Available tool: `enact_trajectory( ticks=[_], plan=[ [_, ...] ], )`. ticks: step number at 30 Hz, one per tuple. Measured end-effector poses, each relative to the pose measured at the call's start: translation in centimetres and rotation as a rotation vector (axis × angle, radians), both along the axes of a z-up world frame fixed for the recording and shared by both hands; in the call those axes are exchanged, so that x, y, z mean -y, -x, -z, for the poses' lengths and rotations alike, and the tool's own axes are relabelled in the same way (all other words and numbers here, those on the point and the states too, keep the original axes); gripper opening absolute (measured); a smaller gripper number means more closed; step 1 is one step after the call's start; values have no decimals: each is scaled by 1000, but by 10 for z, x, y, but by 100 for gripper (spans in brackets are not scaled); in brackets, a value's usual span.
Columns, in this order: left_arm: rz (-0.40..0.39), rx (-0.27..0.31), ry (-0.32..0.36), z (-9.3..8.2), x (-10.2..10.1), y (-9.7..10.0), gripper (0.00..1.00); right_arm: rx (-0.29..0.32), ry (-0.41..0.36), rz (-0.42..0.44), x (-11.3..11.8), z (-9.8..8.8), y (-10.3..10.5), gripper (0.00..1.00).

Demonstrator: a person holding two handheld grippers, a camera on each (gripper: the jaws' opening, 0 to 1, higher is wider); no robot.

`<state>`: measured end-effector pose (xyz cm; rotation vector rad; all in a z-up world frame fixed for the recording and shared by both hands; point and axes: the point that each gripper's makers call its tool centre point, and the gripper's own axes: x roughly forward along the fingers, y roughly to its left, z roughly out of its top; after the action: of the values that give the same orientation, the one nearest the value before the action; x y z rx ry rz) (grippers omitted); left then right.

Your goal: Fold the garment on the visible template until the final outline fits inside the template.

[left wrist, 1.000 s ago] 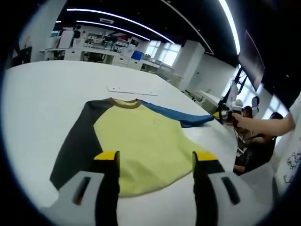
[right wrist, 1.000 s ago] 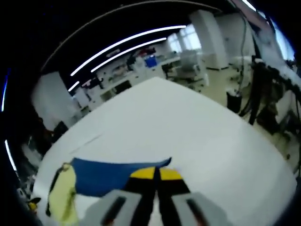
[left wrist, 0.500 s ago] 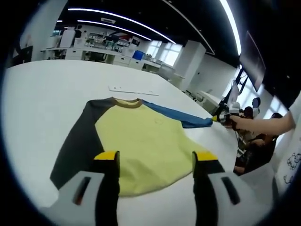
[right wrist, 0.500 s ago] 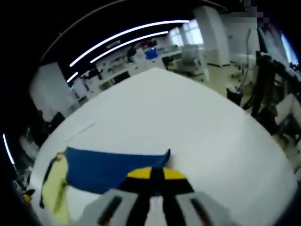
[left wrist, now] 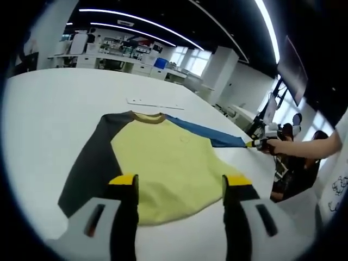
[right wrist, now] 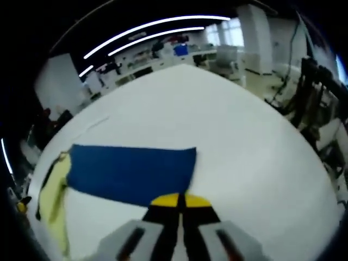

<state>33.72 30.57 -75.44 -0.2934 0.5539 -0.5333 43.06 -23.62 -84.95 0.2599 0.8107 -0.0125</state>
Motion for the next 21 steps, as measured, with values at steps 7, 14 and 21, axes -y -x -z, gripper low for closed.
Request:
enact_trajectory(
  ticks=[7, 14, 21],
  plan=[
    [-16, -6, 0, 4, -3, 2, 59, 15, 41, -1, 7, 0, -7, 0],
    [-31, -15, -2, 8, -8, 5, 59, 29, 49, -14, 6, -5, -6, 0],
    [-52, 4, -4, 0, -21, 6, 58, 100, 31, -14, -5, -21, -6, 17]
  ],
)
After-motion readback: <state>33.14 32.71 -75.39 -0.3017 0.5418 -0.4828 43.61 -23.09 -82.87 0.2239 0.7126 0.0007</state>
